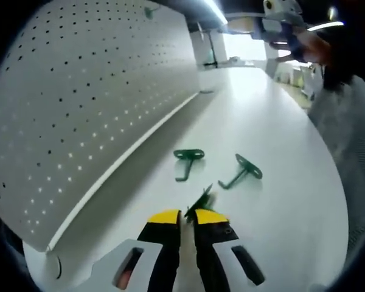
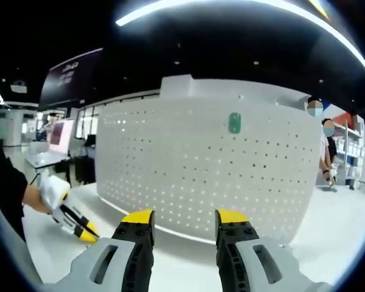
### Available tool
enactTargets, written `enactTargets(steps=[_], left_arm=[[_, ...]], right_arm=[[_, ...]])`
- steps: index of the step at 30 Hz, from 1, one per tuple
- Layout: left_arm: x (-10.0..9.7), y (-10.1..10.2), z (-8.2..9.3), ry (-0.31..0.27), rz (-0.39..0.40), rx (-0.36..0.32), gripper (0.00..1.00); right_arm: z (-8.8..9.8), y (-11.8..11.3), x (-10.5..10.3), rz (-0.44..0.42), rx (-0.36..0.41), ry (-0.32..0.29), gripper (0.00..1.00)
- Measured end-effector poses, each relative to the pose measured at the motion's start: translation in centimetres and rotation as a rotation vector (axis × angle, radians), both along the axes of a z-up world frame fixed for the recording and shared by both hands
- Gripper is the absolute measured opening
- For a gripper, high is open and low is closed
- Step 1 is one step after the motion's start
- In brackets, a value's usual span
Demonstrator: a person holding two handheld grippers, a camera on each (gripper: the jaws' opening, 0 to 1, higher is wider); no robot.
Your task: Insert the hook assembly into the mounting plate slot until the hook locks in place.
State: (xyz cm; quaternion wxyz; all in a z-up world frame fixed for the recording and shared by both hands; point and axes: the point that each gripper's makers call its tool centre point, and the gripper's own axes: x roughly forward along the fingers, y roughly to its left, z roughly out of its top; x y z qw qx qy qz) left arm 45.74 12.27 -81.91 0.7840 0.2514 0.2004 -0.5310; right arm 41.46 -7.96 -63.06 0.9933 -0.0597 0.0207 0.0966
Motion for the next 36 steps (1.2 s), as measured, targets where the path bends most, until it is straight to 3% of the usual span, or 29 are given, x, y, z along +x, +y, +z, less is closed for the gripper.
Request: enactTargets(steps=[14,20,36], left_arm=[[-0.7,0.8,0.0,0.005,0.017,0.002,0.02],[-1.0,1.1,-0.3,0.004,0.033,0.009,0.08],[-0.6,0.6,-0.4,0.018,0.059,-0.022,0.02]], right_arm=[[0.1,0.2,-0.1,0.006,-0.002,-0.004,0.4],[0.0,0.4,0.0,0.012,-0.002,0.0,0.39],[-0.1,0.5,0.0,0.016,-0.003,0.003,0.39]])
